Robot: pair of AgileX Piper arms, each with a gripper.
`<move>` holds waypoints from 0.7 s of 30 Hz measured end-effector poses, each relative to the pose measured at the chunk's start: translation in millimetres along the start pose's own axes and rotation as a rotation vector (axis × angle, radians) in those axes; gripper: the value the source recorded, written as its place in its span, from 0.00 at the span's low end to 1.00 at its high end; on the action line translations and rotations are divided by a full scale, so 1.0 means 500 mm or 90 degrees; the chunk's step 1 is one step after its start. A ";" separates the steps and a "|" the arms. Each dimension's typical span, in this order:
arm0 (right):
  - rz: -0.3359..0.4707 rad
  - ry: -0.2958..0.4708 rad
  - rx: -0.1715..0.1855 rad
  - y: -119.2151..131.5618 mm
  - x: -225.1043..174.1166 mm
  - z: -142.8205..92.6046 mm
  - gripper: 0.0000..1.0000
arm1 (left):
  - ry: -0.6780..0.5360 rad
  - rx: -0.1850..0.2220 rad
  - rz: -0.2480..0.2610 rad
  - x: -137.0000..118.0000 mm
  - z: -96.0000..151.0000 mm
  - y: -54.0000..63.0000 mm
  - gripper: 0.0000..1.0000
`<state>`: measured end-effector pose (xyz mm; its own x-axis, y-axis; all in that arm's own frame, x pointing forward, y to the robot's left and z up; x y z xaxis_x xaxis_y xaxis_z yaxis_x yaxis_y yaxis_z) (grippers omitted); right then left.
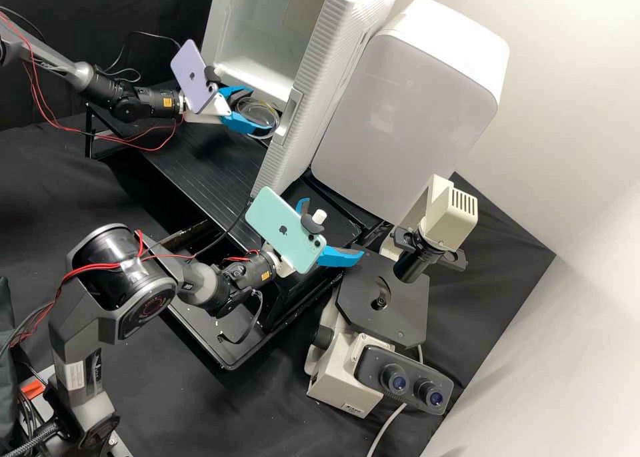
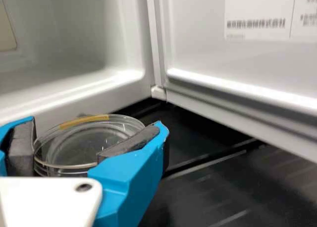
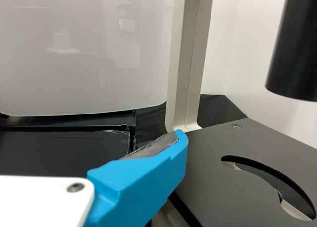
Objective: Take the petri dish out of the incubator
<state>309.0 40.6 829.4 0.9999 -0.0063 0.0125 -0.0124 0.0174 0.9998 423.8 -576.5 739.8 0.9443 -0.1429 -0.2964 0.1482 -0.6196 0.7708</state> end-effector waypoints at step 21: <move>0.000 0.000 0.000 0.000 0.000 0.000 1.00 | 0.017 0.012 0.000 0.009 -0.006 -0.010 1.00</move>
<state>309.0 40.6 829.4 0.9999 -0.0063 0.0125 -0.0124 0.0174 0.9998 428.0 -571.7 736.4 0.9517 -0.1228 -0.2814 0.1428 -0.6343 0.7598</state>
